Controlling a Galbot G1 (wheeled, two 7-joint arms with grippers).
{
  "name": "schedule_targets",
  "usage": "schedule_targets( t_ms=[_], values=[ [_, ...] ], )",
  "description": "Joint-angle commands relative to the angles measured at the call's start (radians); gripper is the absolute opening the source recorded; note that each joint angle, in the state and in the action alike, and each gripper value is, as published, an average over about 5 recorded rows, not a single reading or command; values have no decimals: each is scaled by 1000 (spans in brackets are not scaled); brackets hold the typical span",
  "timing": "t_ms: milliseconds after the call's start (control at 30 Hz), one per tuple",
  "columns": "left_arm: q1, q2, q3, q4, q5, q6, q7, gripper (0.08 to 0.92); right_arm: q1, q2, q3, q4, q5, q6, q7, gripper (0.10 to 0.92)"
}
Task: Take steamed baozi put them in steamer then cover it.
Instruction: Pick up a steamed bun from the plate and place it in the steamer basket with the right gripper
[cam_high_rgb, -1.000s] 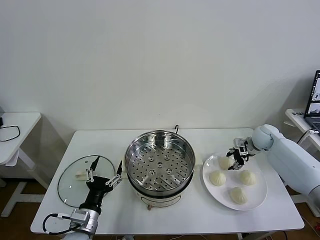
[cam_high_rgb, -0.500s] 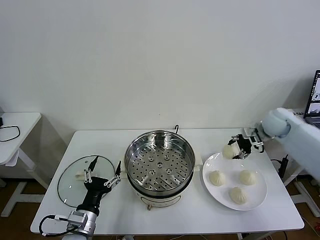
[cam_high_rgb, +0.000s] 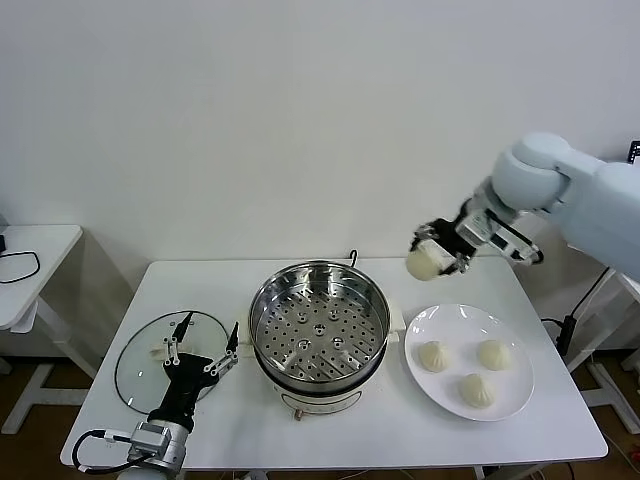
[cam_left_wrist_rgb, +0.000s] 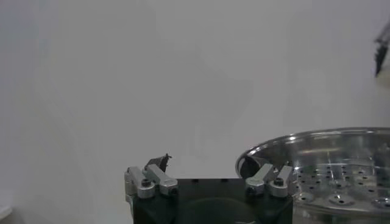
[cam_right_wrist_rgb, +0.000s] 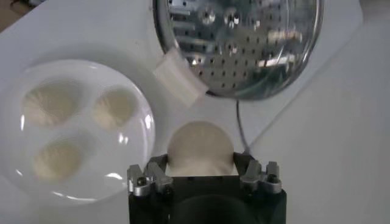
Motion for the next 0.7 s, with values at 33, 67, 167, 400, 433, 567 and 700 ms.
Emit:
schedule_targets(
  t_ms=[33,67,167,400,433,567,700],
  values=[
    [-10,7,-43,21,-11,4,10,823,138,308,-141,-25,5,101,8,746],
    [-12,9,-49,25,-15,4,12,823,118,334,-132,-47,-5,108,8,746],
    [-17,9,-68,37,-24,4,17,823,60,405,-112,-112,-32,129,12,746],
    [-28,11,-111,72,-40,2,28,823,-81,510,-84,-253,-85,158,28,746],
    [-29,12,-115,76,-41,1,30,823,-102,523,-81,-278,-94,164,31,746],
    [-35,13,-127,92,-46,0,33,823,-159,560,-74,-350,-115,176,42,746],
    [-37,14,-134,100,-49,-1,36,823,-193,573,-73,-380,-126,179,44,746]
  ],
)
